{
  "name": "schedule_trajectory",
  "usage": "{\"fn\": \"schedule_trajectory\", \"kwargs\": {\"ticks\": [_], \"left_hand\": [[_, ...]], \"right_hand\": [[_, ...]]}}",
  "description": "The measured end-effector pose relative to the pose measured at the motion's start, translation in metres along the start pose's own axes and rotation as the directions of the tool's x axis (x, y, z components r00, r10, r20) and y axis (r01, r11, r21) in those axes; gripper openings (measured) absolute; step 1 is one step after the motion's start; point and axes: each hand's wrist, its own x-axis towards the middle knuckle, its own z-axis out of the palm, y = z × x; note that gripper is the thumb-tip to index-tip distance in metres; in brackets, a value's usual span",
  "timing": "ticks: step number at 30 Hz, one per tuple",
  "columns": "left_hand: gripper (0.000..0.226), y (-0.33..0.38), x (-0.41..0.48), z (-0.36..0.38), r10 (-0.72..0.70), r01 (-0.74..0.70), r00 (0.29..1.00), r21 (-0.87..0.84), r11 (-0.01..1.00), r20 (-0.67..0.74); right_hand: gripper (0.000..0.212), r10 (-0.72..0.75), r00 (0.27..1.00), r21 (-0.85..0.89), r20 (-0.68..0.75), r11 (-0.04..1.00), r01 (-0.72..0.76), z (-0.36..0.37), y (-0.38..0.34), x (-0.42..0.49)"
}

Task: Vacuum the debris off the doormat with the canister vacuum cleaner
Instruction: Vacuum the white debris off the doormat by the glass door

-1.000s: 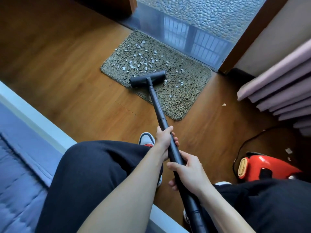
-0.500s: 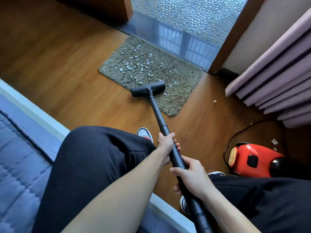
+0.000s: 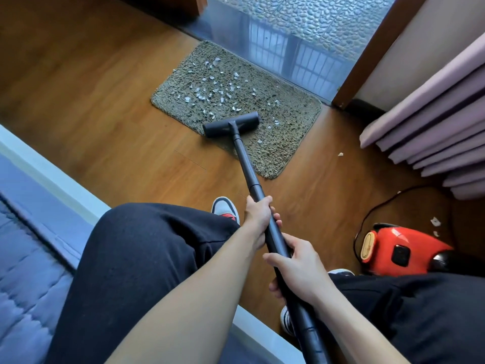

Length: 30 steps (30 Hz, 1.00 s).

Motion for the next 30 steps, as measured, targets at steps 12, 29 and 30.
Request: {"fn": "schedule_trajectory", "kwargs": {"ticks": [12, 29, 30], "left_hand": [[0.013, 0.043, 0.042, -0.011, 0.029, -0.029, 0.999, 0.027, 0.999, -0.036], [0.017, -0.027, -0.025, 0.031, -0.03, 0.021, 0.998, 0.173, 0.985, 0.048], [0.018, -0.034, -0.031, 0.034, -0.039, 0.028, 0.997, 0.181, 0.983, 0.059]], "right_hand": [[0.016, -0.003, 0.999, 0.112, 0.052, 0.994, -0.003, 0.017, -0.03, 0.046], [0.018, 0.037, 0.999, 0.158, -0.021, 0.987, -0.033, -0.029, 0.03, -0.024], [0.018, 0.043, 0.999, 0.157, -0.031, 0.987, -0.038, -0.032, 0.036, -0.031]]}}
